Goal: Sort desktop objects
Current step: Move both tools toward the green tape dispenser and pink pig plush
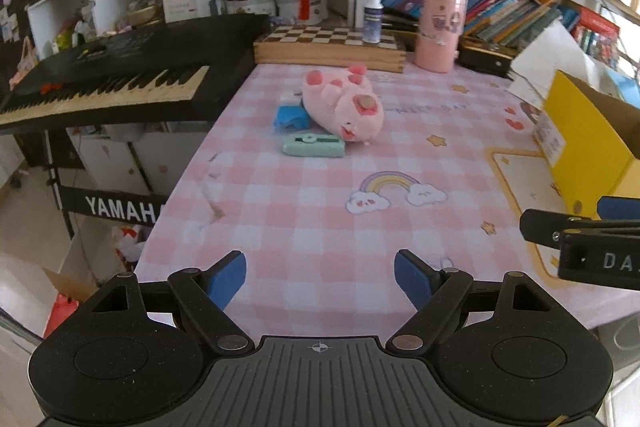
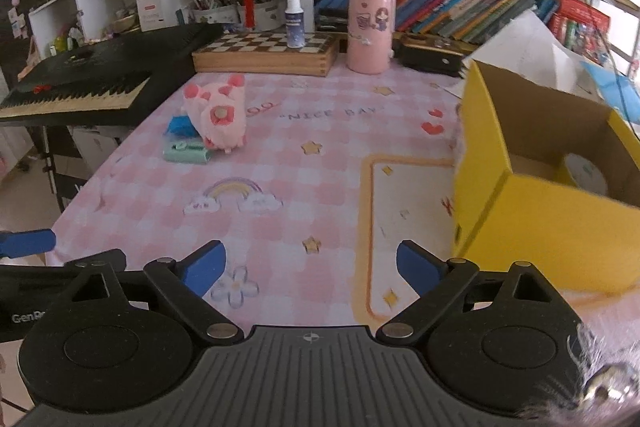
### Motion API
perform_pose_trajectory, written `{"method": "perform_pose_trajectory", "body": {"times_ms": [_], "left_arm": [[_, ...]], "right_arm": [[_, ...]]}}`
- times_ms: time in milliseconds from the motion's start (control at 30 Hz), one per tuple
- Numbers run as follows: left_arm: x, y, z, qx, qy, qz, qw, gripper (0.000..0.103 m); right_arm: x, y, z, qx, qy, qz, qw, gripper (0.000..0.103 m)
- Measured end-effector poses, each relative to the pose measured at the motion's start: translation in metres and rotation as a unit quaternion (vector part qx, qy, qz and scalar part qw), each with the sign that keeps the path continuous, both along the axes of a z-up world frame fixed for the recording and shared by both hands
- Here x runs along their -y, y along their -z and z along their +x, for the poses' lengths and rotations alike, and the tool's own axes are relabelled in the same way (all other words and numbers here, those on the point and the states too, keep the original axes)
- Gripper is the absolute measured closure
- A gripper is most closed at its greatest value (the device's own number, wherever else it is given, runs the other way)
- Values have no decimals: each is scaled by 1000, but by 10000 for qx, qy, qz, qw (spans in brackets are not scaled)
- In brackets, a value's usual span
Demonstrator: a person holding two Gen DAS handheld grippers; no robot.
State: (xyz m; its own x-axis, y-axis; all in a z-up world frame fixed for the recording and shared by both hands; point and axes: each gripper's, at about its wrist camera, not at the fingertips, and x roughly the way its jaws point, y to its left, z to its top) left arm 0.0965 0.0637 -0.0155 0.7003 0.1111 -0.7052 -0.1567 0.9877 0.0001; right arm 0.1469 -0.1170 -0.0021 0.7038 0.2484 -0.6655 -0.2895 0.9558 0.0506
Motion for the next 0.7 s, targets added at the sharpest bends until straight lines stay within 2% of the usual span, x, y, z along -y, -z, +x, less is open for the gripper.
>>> {"method": "perform_pose_trajectory", "body": {"times_ms": [333,700], "left_arm": [[-3,1,39,55,-68,-4,10000,19],[-16,14,85,140,-272,52,9995,20]], "right_arm": [[-2,-5,54,-67,-123,321,9994,10],[-28,-8,109,-26,-641,354,9973,10]]}}
